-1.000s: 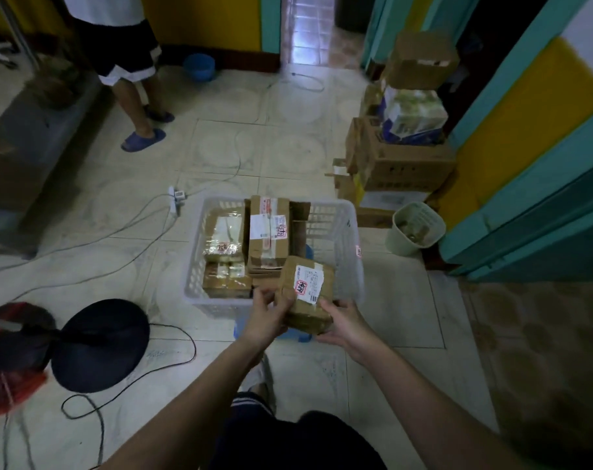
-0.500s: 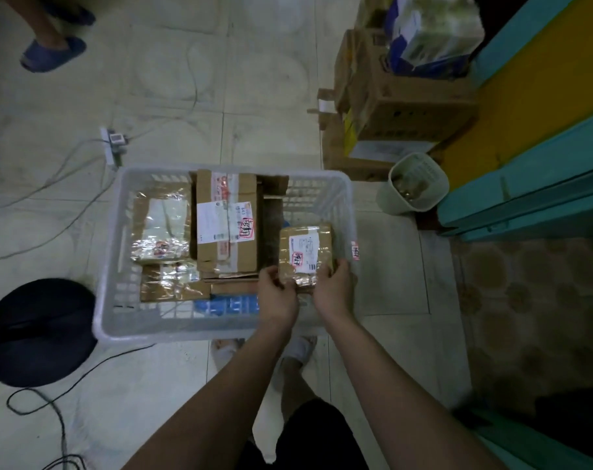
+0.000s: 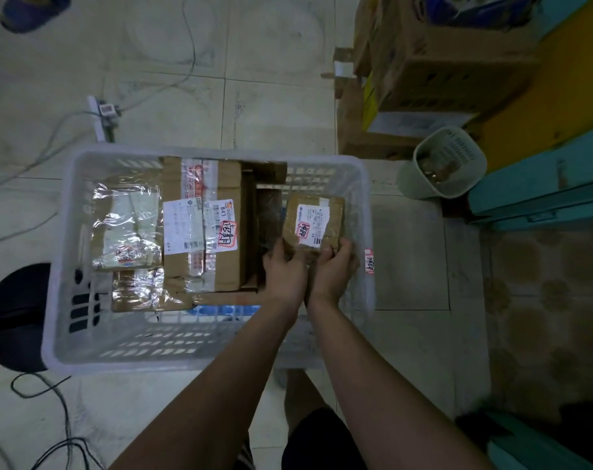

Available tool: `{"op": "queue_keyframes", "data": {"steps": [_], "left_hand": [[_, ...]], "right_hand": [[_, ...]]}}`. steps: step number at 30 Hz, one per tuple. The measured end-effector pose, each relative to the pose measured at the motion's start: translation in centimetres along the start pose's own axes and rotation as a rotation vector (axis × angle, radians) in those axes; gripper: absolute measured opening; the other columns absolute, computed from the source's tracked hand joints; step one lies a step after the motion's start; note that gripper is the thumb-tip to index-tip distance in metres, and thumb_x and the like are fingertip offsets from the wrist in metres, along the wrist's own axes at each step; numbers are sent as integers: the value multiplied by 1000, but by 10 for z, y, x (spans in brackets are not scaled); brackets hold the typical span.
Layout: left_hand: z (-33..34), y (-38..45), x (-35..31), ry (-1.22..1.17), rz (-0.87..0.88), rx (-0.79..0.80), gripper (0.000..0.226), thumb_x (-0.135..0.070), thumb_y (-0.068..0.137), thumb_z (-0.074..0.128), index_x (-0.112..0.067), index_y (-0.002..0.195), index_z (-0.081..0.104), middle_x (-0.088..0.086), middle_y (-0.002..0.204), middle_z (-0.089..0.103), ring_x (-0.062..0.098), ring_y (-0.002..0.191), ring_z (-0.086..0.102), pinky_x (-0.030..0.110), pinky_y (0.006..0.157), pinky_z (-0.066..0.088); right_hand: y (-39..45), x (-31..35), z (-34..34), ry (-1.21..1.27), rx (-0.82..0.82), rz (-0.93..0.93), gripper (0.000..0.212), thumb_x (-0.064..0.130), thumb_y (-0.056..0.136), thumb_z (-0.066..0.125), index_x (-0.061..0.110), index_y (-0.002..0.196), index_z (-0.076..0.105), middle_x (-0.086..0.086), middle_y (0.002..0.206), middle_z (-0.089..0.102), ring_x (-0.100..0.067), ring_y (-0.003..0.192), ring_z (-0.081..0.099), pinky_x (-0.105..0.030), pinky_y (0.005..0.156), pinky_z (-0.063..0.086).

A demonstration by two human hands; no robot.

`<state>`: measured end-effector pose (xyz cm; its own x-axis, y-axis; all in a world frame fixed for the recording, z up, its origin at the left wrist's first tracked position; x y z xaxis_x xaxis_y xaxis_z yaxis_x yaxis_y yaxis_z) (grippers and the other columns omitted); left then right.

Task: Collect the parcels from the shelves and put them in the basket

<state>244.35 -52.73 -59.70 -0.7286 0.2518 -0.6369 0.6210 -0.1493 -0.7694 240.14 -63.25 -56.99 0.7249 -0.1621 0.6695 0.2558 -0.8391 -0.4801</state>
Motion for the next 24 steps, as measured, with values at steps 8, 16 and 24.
{"op": "queue_keyframes", "data": {"steps": [8,16,24], "left_hand": [[24,8,-5,75,-16,24,80,-62,71,49,-32,145,44,-2,146,46,20,130,50,46,112,39],[27,9,3,213,-29,157,58,-52,100,38,-22,149,45,0,160,30,22,142,37,48,118,32],[9,-32,-21,353,132,254,36,-33,108,36,-20,134,57,3,136,56,19,126,53,39,111,40]], "right_hand": [[30,-7,21,-63,82,-52,42,11,95,54,12,137,50,-11,140,44,-27,122,49,-23,81,31],[40,-44,59,23,497,-115,66,51,97,40,12,151,37,-10,143,53,-25,129,51,-33,103,41],[11,-31,42,183,640,136,47,38,107,32,7,129,59,-11,114,65,-21,104,61,-25,75,49]]}}
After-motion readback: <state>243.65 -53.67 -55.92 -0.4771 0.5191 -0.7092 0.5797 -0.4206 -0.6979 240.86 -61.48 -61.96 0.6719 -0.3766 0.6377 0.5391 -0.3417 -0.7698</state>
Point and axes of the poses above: each hand's wrist, its own y-axis towards the middle knuckle, its own z-axis out of the palm, x = y × z, the point moved 7 cm from there along y, towards the middle knuckle
